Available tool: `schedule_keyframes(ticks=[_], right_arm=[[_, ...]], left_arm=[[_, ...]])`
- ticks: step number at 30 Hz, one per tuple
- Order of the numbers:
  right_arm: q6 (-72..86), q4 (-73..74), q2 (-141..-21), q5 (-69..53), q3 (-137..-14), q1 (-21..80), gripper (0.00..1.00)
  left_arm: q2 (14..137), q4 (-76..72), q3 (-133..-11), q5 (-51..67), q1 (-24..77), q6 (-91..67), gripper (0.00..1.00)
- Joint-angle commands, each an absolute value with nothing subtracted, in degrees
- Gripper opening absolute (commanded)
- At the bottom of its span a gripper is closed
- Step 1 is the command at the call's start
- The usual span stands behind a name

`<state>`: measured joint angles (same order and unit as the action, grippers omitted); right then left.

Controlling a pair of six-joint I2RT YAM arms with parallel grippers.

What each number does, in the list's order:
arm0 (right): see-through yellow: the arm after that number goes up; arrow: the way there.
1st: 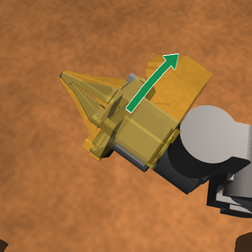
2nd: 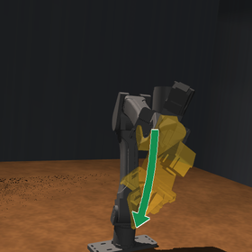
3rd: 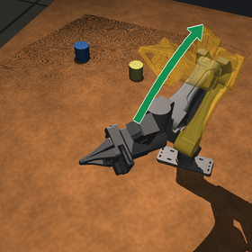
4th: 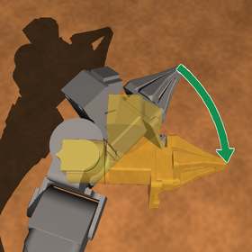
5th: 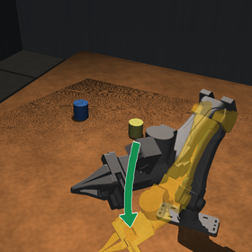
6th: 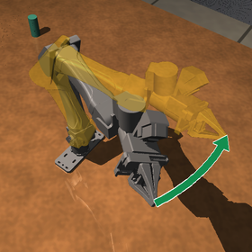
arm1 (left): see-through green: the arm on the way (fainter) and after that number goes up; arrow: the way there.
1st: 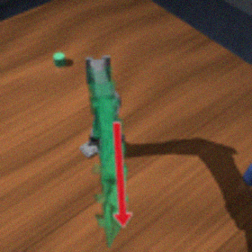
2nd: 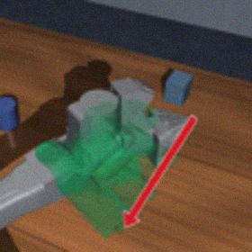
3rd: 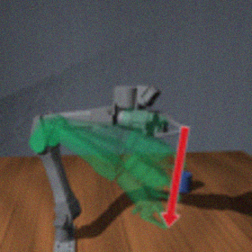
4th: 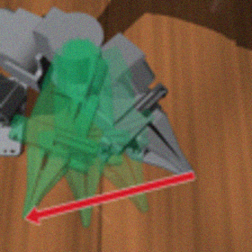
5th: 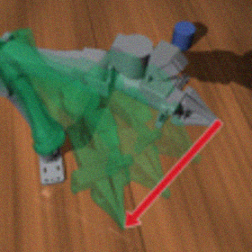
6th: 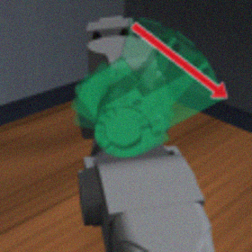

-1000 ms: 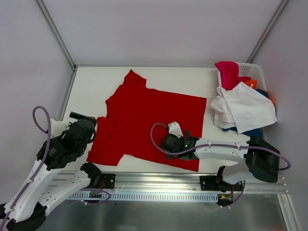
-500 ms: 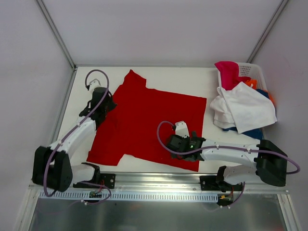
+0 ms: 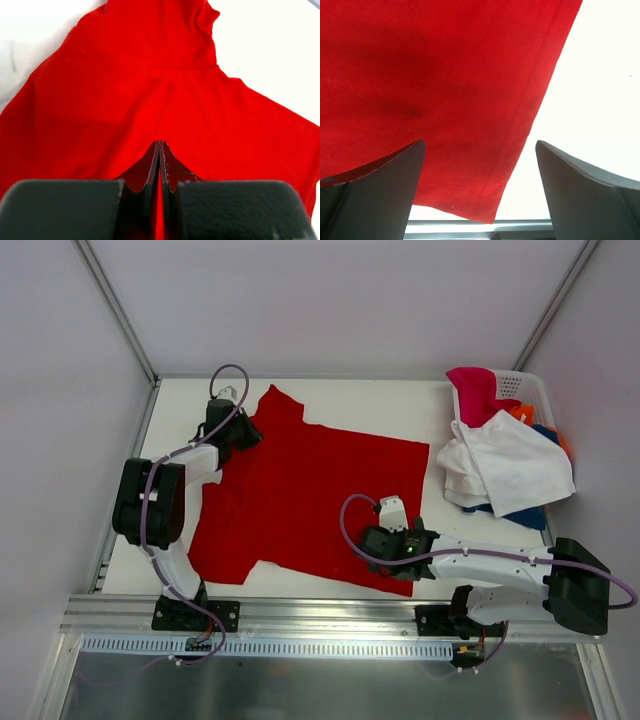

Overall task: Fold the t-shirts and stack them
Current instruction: Flatten the tshirt out

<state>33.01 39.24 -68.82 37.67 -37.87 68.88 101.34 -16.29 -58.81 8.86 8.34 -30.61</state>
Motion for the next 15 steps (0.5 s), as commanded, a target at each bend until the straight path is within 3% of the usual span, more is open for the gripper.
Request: schedule_keyframes(ticks=[1, 7, 11, 15], right_arm=[[34.63, 41.75, -67.24, 40.25, -37.88, 69.17, 0.97], [35.24, 43.94, -65.22, 40.52, -39.11, 69.17, 0.97], [29.31, 40.63, -57.60, 42.45, -40.43, 68.65, 0.99], [21.20, 34.11, -50.55, 35.26, -40.87, 60.33, 0.99]], left_arm=[[104.23, -19.16, -63.27, 12.12, 6.77, -29.01, 0.00], [110.20, -18.72, -66.52, 13.97, 4.22, -29.70, 0.00], [114.60, -16.98, -71.09, 17.14, 1.68, -33.48, 0.00], [118.65, -12.13, -77.77, 19.42, 0.79, -35.06, 0.00]])
